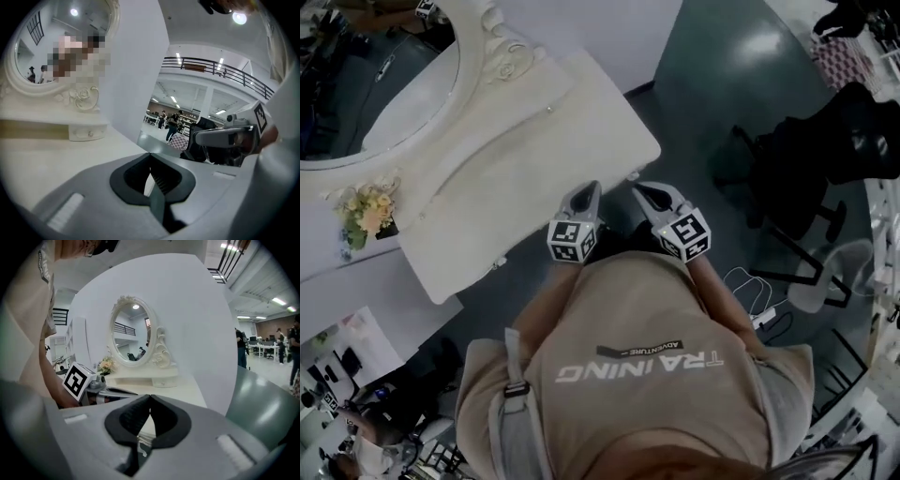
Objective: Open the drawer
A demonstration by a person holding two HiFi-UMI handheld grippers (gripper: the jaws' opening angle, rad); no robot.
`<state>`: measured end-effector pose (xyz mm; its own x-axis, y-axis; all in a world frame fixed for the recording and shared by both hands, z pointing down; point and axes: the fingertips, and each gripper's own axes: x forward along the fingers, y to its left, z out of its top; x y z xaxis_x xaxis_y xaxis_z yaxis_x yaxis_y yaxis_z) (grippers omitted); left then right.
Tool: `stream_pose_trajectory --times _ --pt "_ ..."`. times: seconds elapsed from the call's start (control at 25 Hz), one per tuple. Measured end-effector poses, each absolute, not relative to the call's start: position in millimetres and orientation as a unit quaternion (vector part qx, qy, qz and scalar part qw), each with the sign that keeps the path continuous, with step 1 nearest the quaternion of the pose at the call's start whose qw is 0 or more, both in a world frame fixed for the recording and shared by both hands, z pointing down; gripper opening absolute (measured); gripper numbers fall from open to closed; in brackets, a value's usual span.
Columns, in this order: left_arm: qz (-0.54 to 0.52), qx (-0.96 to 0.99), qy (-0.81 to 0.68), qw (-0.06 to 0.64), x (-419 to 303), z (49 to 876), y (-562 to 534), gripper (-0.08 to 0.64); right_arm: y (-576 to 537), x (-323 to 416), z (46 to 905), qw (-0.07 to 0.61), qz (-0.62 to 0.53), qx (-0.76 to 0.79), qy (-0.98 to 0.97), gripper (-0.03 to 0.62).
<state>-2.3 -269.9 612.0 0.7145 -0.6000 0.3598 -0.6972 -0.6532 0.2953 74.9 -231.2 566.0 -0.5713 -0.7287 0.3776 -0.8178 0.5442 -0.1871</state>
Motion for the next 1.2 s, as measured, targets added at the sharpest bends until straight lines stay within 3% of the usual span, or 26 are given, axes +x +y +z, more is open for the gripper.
stream_pose_trajectory --times 0.2,0.48,1.2 --pt "0.121 0.885 -0.399 0.208 -31 617 -289 0.006 -255 47 584 0.14 0.191 0.397 -0.887 0.003" --pt "0.144 0.825 -0.477 0.268 -59 644 -293 0.008 -291 28 592 0.205 0.131 0.275 -0.93 0.003" --pt "0.195 0.692 -0.591 0.365 -50 703 -238 0.008 -322 45 626 0.202 0.16 0.125 -0.958 0.003"
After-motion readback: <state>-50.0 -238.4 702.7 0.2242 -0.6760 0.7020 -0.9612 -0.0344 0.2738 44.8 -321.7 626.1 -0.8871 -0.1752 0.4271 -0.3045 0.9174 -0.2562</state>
